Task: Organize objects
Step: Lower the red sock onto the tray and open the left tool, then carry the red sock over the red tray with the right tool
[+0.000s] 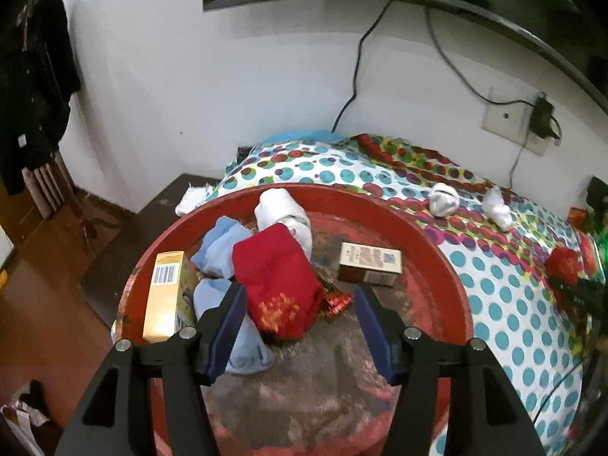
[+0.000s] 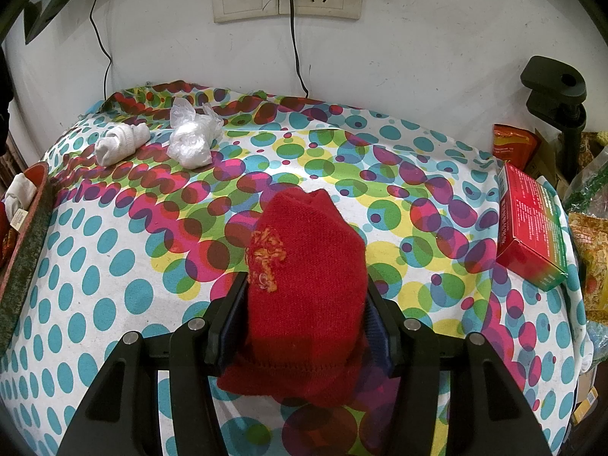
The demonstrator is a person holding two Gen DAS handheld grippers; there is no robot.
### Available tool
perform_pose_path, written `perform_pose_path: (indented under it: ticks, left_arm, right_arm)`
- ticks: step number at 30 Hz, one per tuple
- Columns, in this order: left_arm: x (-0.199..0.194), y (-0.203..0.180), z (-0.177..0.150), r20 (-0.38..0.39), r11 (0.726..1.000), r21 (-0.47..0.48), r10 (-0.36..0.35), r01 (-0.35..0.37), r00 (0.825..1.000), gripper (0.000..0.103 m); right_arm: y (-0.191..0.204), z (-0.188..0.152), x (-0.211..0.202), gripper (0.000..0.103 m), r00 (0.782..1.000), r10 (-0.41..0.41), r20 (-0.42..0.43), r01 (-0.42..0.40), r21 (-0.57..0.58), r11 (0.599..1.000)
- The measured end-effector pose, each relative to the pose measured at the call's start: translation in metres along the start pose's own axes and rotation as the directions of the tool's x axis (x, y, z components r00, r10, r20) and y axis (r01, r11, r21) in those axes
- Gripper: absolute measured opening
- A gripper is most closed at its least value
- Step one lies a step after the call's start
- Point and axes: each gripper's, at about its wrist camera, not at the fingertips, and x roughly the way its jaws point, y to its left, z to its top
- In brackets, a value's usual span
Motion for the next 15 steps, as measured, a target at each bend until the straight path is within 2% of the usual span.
perform_pose_path:
  ticks: [6, 9, 12, 15]
  left_arm:
    - [-0.023, -0.022, -0.019, 0.023, 0.997, 0.069, -0.024, 0.023, 0.999, 0.061]
    - [-0.029, -0.031, -0.026, 0.028, 0.995, 0.087, -0.052, 0.049, 0.998, 0.061]
    - [-0.031, -0.036, -0.029, 0.026, 0.992, 0.096, -0.080, 0.077, 0.996, 0.061]
    - [-0.027, -0.038, -0.032, 0.010, 0.992, 0.100, -0.083, 0.082, 0.996, 0.061]
  right_arm:
    - [0.000, 0.000, 0.000, 0.053, 1.000, 0.000, 0.000, 0.000, 0.000, 1.000]
    - [0.000, 0.000, 0.000, 0.050, 1.000, 0.007, 0.002, -0.007, -0.003, 1.000]
    - [0.000, 0.000, 0.000, 0.042, 1.000, 0.013, 0.006, -0.013, -0.014, 1.000]
    - [0.002, 0.000, 0.000, 0.040, 1.000, 0.003, 0.008, -0.003, -0.033, 0.999]
